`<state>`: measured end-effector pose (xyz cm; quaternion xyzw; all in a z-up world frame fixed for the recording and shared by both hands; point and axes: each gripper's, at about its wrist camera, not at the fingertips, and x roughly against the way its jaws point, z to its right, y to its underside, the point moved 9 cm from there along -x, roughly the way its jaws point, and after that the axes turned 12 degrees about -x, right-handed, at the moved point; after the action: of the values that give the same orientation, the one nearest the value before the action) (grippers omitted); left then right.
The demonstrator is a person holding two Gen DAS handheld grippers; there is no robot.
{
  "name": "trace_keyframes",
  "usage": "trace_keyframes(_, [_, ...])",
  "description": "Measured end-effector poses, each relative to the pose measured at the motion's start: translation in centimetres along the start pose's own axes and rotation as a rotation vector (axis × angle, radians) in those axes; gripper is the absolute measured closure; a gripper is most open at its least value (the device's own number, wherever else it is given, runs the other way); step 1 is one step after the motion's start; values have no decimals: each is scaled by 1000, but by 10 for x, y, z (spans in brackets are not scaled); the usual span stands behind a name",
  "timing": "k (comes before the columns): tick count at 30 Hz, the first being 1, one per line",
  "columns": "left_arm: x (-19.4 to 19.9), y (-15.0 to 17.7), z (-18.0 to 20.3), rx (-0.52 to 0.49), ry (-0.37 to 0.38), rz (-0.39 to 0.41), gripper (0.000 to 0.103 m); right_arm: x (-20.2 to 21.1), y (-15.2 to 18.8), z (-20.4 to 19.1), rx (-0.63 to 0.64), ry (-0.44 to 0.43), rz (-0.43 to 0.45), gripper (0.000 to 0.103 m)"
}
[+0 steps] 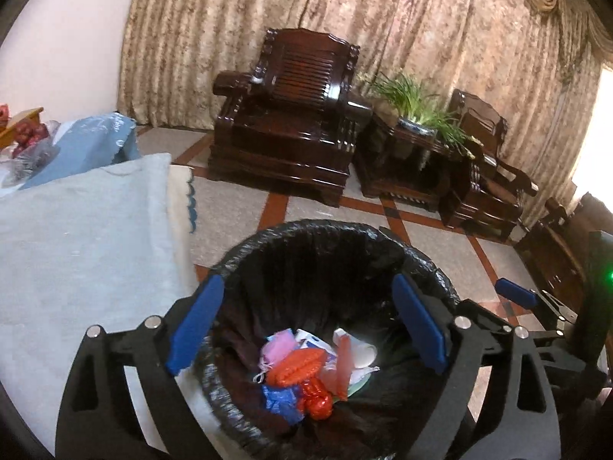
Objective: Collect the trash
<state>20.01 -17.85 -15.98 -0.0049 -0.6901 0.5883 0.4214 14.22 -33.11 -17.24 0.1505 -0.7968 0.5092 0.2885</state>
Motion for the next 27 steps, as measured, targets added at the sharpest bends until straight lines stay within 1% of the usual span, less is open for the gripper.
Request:
trace_keyframes(8, [49, 0, -21, 26, -102, 9, 10, 29, -9, -40, 32, -91, 28, 6])
trace_keyframes(14, [84, 3, -32, 47, -159, 8, 9, 50, -9, -67, 49, -134, 30, 6])
trace_keyframes(21, [115, 5, -42, 60, -220, 7, 9, 64, -5, -85, 66, -149, 4, 6])
trace_keyframes(27, [135, 2, -41, 62, -244, 24, 9, 72, -3, -97, 93, -158, -4, 6])
